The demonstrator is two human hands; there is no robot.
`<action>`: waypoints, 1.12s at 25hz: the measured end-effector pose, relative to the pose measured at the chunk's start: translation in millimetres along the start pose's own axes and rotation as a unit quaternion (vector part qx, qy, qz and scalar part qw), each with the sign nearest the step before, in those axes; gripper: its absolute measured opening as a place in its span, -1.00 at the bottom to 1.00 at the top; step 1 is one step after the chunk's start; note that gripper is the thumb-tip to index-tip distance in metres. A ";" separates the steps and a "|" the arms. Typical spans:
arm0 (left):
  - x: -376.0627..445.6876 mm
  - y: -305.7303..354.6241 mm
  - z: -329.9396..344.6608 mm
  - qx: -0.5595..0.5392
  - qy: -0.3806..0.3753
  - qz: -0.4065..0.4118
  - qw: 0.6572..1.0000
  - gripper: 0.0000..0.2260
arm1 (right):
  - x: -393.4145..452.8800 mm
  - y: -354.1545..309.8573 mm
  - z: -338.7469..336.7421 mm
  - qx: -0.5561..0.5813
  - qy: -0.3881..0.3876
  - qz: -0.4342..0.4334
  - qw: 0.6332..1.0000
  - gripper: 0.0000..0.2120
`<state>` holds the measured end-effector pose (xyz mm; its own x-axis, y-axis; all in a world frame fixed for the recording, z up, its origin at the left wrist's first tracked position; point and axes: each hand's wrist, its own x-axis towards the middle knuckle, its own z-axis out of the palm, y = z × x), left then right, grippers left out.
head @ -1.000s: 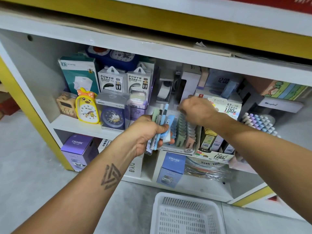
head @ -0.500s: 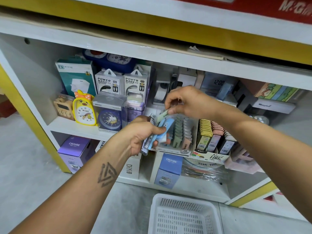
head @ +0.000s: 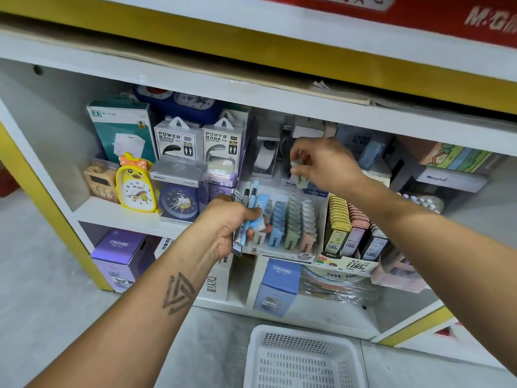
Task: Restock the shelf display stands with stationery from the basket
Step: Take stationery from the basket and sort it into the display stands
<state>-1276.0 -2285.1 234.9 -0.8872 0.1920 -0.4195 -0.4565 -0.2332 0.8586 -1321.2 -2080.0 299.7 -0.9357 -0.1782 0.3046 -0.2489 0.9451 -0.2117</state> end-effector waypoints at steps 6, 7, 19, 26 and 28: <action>-0.6 0.3 0.2 -0.016 -0.008 -0.001 1.000 -0.68 | 2.7 6.1 31.9 -0.066 -0.049 0.019 0.996 -0.89; -1.0 0.5 0.3 -0.016 -0.009 -0.001 1.000 -0.68 | 1.1 6.2 36.0 -0.076 -0.071 0.028 0.994 -0.88; -1.7 0.0 3.6 -0.023 -0.016 -0.002 1.000 -0.78 | -0.4 14.1 40.1 -0.021 -0.069 0.065 0.995 -0.85; -1.4 -0.6 3.0 -0.018 -0.008 0.003 1.000 -0.77 | 1.2 7.2 40.1 -0.082 -0.076 0.056 0.992 -0.70; -2.2 -0.3 2.4 -0.019 -0.009 0.003 1.000 -0.80 | 0.6 7.9 38.1 -0.053 -0.083 0.061 0.993 -0.75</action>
<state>-1273.7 -2283.2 236.2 -0.8883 0.2080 -0.4094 -0.4544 -0.2697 0.8490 -1333.2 -2083.1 262.8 -0.9879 -0.0944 0.1228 -0.1110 0.9845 -0.1361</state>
